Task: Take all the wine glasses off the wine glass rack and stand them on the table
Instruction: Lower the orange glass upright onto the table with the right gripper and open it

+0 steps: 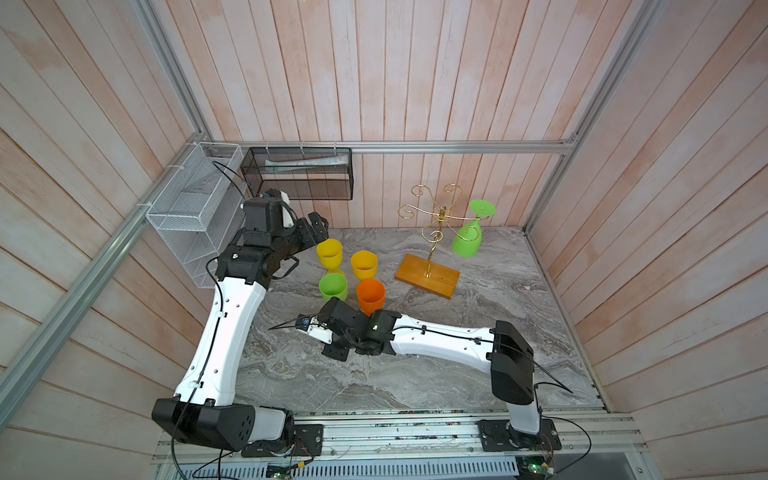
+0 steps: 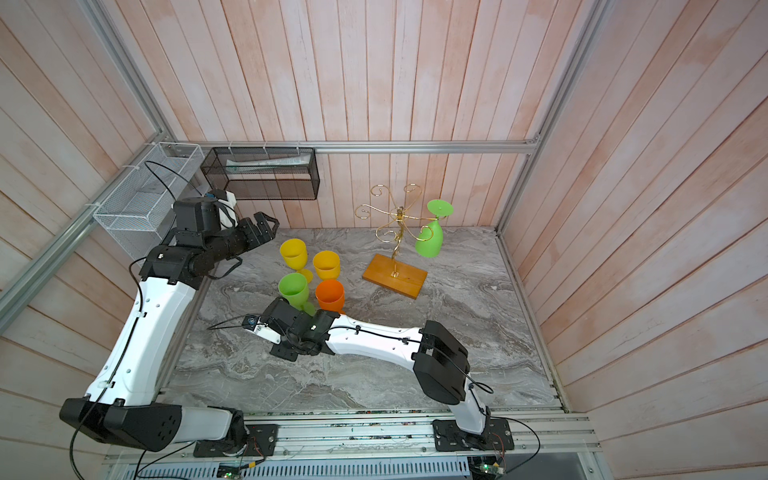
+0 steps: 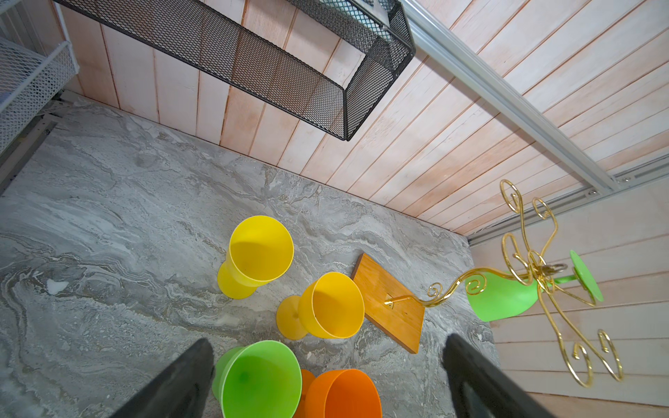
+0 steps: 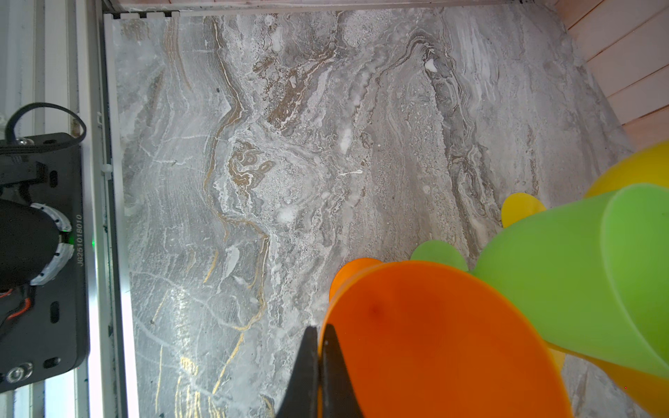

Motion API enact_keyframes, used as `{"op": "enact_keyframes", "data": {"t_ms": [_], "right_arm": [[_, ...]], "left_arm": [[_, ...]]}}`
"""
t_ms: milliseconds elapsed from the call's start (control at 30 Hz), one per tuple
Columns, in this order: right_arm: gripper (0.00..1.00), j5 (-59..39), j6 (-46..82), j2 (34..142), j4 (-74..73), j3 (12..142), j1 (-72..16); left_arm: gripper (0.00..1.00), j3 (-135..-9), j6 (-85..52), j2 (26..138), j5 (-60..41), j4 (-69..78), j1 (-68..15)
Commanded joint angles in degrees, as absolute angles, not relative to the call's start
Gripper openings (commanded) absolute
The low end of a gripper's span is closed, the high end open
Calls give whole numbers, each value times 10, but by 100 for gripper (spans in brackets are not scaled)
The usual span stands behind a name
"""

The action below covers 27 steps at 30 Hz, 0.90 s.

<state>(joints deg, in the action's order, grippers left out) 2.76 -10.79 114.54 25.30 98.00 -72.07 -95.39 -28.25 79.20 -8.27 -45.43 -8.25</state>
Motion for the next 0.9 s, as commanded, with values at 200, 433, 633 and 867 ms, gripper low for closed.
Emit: {"op": "enact_keyframes", "data": {"t_ms": [200, 433, 633, 867], "right_arm": [[15, 13, -105, 1132, 256, 1002, -719], [33, 16, -103, 1113, 254, 1000, -719], [41, 13, -99, 1102, 254, 992, -719], [52, 15, -99, 1080, 245, 979, -719]], "left_arm": [[100, -976, -275, 795, -80, -447, -78], [100, -977, -275, 793, -79, -448, -78], [100, -976, -275, 792, -81, -446, -78], [100, -973, -275, 791, -82, -443, -78]]}}
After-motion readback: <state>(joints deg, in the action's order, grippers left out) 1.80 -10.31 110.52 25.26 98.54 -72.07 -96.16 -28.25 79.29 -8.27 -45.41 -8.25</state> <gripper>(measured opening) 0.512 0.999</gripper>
